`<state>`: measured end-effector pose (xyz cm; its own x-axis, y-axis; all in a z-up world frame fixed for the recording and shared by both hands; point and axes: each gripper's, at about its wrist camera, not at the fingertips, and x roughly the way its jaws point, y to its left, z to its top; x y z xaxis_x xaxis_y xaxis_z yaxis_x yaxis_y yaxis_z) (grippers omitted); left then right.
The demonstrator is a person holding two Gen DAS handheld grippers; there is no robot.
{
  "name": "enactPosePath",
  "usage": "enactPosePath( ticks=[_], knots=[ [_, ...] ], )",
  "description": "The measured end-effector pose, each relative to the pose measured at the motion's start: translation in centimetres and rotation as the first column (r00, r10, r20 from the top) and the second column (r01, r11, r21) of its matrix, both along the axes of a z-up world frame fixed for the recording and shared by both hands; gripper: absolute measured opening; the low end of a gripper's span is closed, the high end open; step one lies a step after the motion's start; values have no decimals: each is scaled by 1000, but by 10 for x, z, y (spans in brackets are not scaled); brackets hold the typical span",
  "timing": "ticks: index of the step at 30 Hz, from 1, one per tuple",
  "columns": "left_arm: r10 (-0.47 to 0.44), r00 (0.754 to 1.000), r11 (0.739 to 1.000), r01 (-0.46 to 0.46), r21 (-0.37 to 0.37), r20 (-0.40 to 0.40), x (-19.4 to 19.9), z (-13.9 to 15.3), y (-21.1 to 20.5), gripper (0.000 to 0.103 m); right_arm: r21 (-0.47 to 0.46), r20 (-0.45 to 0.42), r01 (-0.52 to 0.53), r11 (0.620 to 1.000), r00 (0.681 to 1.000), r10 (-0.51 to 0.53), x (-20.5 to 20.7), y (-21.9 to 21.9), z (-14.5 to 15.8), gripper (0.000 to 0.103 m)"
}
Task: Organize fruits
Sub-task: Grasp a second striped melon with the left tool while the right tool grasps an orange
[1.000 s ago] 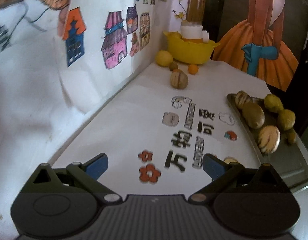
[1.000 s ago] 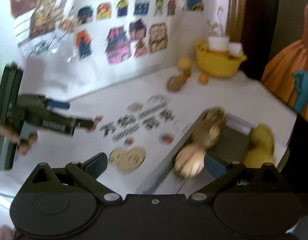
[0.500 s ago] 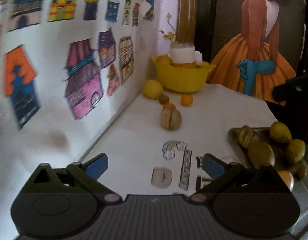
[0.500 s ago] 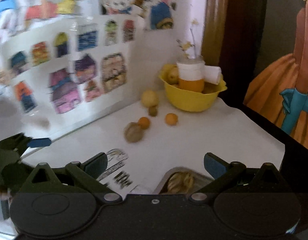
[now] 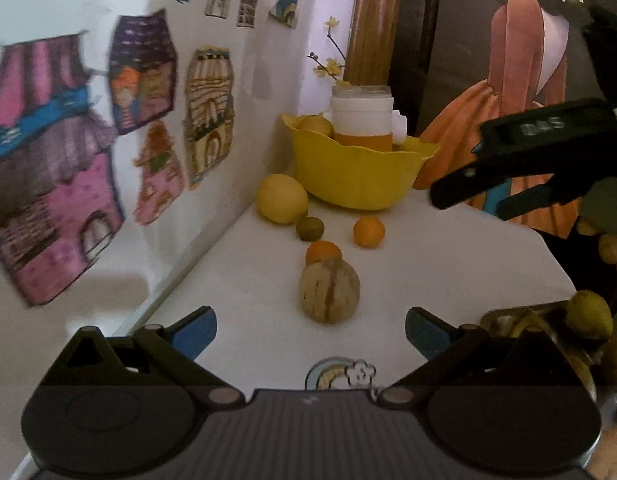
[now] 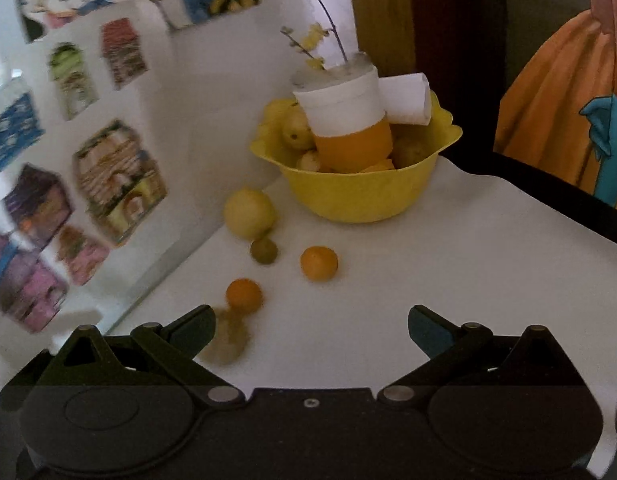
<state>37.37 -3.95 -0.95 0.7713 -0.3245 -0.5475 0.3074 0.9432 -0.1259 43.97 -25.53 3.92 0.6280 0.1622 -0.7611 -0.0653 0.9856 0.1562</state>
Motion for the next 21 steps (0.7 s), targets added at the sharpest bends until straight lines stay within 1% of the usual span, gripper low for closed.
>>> enactPosePath(
  ticks=[2,7,12,15,17,18,20,21],
  knots=[
    [-3,1000,1000,3,-9,0,8,-4,-3,102,0,1,5,1000,1000,-5,12,1,-6,101],
    [-15,1000,1000,15,-24,-8,22,-12,-9,99,14,-6,29,999,1000,-28,36,2,-22,93],
    [-22,1000,1000,21,-15,-12,29,-16,-15,91,15,-17,28,999,999,-27,50,5,-35,87],
    [-15,1000,1000,15,-16,-23,35,-18,-17,86,9,-20,20,1000,1000,-20,56,8,-42,81],
    [-11,999,1000,11,-16,-31,38,-19,-18,81,9,-20,19,1000,1000,-18,60,10,-46,79],
    [-10,999,1000,10,-16,-33,40,-19,-18,81,10,-19,19,1000,1000,-19,61,11,-48,78],
    [-7,999,1000,7,-12,-41,43,-20,-20,75,11,-22,21,1000,1000,-21,64,12,-52,76],
    [-6,999,1000,6,-11,-46,45,-21,-21,73,9,-23,27,1000,999,-27,65,13,-54,73]
  ],
)
